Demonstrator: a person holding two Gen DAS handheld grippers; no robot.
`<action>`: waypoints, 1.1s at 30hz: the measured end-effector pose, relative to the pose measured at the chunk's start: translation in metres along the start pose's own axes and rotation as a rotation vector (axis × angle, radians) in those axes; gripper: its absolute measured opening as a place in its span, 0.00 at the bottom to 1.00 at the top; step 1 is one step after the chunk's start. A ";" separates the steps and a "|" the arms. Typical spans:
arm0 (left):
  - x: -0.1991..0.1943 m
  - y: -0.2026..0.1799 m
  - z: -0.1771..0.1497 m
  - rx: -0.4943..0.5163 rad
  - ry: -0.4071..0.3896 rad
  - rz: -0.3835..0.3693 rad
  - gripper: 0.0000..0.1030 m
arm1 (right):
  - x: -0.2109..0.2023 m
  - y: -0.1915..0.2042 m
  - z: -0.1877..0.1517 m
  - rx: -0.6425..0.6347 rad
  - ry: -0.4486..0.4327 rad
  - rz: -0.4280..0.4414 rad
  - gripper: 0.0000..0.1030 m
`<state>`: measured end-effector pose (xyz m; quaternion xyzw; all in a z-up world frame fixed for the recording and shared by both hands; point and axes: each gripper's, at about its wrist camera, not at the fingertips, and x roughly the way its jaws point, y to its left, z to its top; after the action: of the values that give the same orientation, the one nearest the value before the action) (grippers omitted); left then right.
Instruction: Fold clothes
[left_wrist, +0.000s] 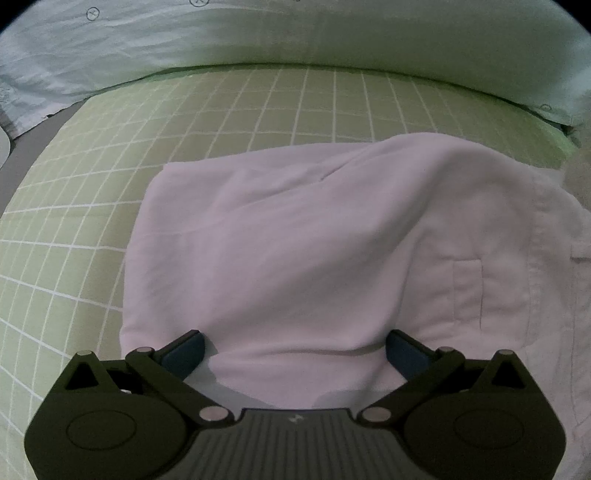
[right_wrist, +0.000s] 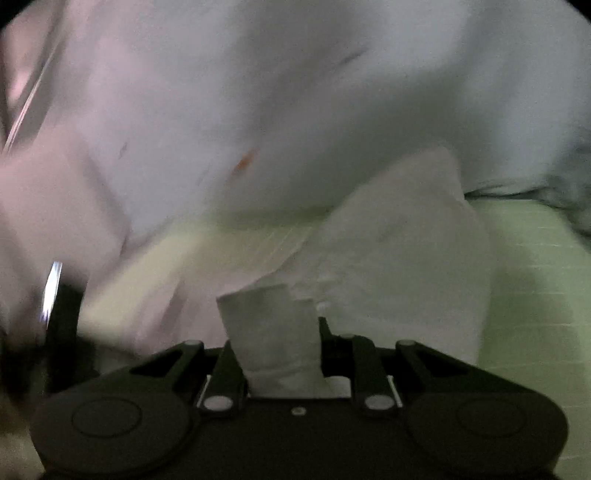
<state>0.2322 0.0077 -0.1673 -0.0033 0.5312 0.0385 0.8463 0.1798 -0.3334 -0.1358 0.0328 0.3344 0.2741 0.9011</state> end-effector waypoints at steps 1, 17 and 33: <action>-0.001 0.000 0.000 -0.001 -0.001 -0.001 1.00 | 0.009 0.013 -0.010 -0.060 0.052 0.011 0.18; -0.001 -0.001 -0.004 -0.011 -0.032 0.005 1.00 | 0.022 0.029 -0.050 -0.140 0.235 -0.079 0.35; -0.028 -0.014 -0.035 0.069 -0.107 0.093 1.00 | -0.019 0.021 -0.078 0.087 0.180 -0.149 0.49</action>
<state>0.1890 -0.0092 -0.1577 0.0527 0.4860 0.0594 0.8704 0.1101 -0.3354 -0.1802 0.0220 0.4268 0.1934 0.8832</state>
